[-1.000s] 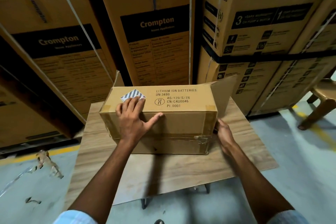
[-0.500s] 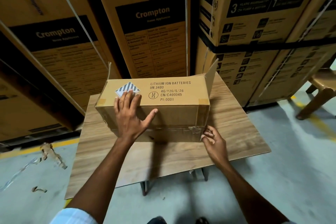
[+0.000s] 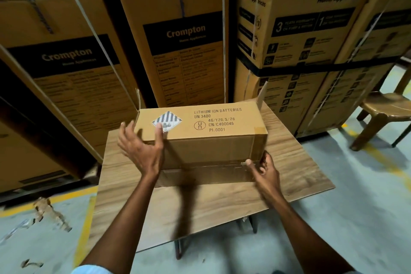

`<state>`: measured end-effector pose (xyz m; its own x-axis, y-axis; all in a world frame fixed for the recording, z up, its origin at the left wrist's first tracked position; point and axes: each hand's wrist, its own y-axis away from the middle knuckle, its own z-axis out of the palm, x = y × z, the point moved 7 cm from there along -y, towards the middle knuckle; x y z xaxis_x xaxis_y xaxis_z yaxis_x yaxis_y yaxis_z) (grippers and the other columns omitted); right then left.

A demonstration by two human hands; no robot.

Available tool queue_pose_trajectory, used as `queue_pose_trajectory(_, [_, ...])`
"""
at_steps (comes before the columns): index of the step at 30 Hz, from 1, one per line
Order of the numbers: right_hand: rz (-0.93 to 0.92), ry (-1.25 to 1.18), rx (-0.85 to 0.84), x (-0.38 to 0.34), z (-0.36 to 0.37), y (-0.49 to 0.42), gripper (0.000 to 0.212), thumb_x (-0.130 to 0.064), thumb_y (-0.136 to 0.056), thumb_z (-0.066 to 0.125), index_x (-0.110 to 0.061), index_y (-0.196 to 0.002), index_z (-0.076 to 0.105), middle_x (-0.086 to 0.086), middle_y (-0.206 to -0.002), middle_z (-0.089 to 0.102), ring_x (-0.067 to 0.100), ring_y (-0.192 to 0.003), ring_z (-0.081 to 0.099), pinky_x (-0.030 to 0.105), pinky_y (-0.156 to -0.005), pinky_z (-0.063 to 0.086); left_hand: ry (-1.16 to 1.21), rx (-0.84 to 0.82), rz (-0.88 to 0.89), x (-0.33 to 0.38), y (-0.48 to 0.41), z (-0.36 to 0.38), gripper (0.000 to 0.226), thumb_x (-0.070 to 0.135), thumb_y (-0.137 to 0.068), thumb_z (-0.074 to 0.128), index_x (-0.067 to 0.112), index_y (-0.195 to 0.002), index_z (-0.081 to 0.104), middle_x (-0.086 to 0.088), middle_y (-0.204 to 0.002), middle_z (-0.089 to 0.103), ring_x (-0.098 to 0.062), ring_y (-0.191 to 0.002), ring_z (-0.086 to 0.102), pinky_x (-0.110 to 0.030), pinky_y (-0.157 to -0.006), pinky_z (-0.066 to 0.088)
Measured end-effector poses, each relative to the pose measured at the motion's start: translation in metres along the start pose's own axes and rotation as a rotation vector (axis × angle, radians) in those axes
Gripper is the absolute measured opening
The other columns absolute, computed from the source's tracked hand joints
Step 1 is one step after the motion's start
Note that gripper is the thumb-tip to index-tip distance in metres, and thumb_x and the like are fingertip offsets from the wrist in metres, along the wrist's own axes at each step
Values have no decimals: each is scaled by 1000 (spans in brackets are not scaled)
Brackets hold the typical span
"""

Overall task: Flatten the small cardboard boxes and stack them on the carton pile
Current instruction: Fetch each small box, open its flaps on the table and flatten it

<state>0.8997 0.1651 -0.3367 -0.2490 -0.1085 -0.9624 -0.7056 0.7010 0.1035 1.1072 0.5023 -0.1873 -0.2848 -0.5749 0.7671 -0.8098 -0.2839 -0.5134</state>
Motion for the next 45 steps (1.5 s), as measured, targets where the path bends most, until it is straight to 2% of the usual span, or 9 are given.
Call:
queue_pose_trajectory(6, [-47,-84,11,-29,7,-6,82,-94,-65,57,-41,-128,53,-13,-118,70,18,-112,67,38,-96,55,349,-123,-480,-78,21,5,74,69,-99,32,10,-134,61,-12,-136,61,-33,-130,52,-35,-104,38])
queue_pose_trajectory(12, [-108,16,119,-93,3,-33,86,-84,-81,53,-28,-146,43,1,-132,63,24,-116,61,38,-97,51,213,-149,-378,-54,-3,10,64,65,-101,31,14,-116,66,-14,-117,69,-33,-110,60,-39,-86,40])
queue_pose_trajectory(17, [-243,59,218,-169,-24,-74,67,-77,-85,58,-36,-134,40,0,-116,65,26,-103,66,43,-85,55,474,-161,-300,-21,-54,-1,39,46,-104,55,16,-99,79,-5,-98,78,-25,-101,71,-34,-82,49])
queue_pose_trajectory(22, [-158,292,108,-199,-32,-120,62,-75,-91,50,-30,-133,50,8,-121,62,37,-120,56,53,-100,48,589,-258,-290,0,-70,-1,20,33,-99,67,20,-104,81,1,-101,80,-12,-98,72,-30,-88,55])
queue_pose_trajectory(27, [-101,489,-46,-163,-13,-149,85,-82,-83,45,-17,-136,59,18,-132,65,42,-119,59,48,-96,51,391,-264,-463,-25,-39,16,30,35,-93,71,16,-72,77,-6,-76,75,-17,-73,64,-34,-72,51])
queue_pose_trajectory(31, [-72,523,-88,-127,3,-152,77,-73,-92,49,-13,-139,53,20,-130,64,43,-118,59,47,-94,51,483,-244,-684,-55,1,24,21,21,-97,65,12,-85,80,-3,-84,79,-20,-83,72,-33,-77,55])
queue_pose_trajectory(35, [20,470,-96,-89,11,-145,69,-66,-94,53,-16,-141,49,20,-127,65,43,-115,61,47,-95,52,472,-285,-735,-80,19,28,24,26,-89,63,6,-83,74,-6,-76,63,-20,-77,51,-35,-71,43])
queue_pose_trajectory(39, [22,407,-16,-63,19,-127,85,-72,-88,52,-19,-152,36,19,-141,58,43,-126,55,53,-107,46,563,-374,-760,-99,33,33,18,28,-88,65,17,-84,78,-4,-93,72,-19,-91,62,-36,-91,53])
queue_pose_trajectory(45, [-419,731,161,-85,78,-75,68,-47,-96,53,-11,-151,39,18,-158,38,35,-146,33,47,-122,13,497,-407,-733,-135,41,45,23,11,-94,71,10,-117,76,-2,-113,77,-20,-114,69,-35,-104,52])
